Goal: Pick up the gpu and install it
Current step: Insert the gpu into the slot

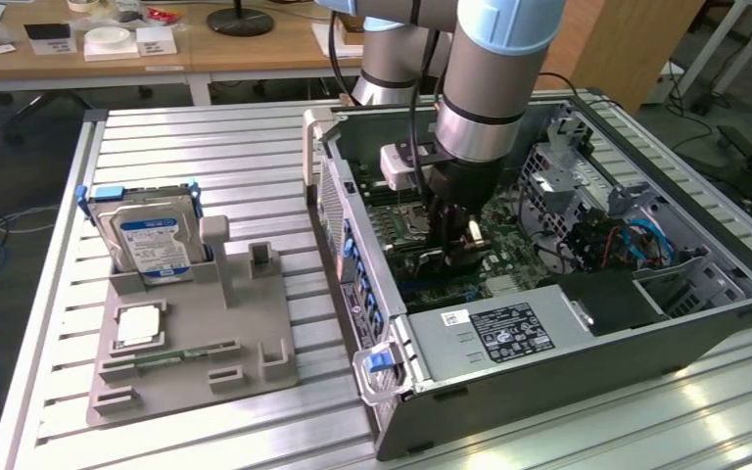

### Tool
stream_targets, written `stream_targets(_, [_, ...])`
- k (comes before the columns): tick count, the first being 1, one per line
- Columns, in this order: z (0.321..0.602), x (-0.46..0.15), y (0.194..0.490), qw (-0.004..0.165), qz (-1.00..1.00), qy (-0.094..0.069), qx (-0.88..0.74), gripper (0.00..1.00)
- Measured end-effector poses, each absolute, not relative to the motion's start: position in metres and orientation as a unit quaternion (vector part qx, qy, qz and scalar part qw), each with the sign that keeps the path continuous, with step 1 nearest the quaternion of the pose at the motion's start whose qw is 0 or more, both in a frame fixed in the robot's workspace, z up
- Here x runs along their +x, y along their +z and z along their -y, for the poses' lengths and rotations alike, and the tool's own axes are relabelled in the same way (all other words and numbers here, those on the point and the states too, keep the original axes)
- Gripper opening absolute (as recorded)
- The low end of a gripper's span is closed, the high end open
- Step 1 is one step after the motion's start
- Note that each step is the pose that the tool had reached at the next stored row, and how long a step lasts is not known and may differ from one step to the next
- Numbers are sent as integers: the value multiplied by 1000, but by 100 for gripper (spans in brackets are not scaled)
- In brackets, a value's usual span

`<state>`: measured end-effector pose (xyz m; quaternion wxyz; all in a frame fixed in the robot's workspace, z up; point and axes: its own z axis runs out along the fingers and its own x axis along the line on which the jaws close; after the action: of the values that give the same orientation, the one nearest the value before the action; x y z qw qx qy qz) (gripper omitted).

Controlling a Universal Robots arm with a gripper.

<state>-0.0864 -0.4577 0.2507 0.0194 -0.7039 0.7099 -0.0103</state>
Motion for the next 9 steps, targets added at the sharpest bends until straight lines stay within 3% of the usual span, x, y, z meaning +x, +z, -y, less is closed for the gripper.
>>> stream_targets(2, [458, -86, 251, 19, -710, -10, -704, 46])
stream_targets(3, [458, -86, 251, 19, -710, -10, -704, 39])
stream_targets(9, [458, -86, 251, 19, -710, -10, -704, 38])
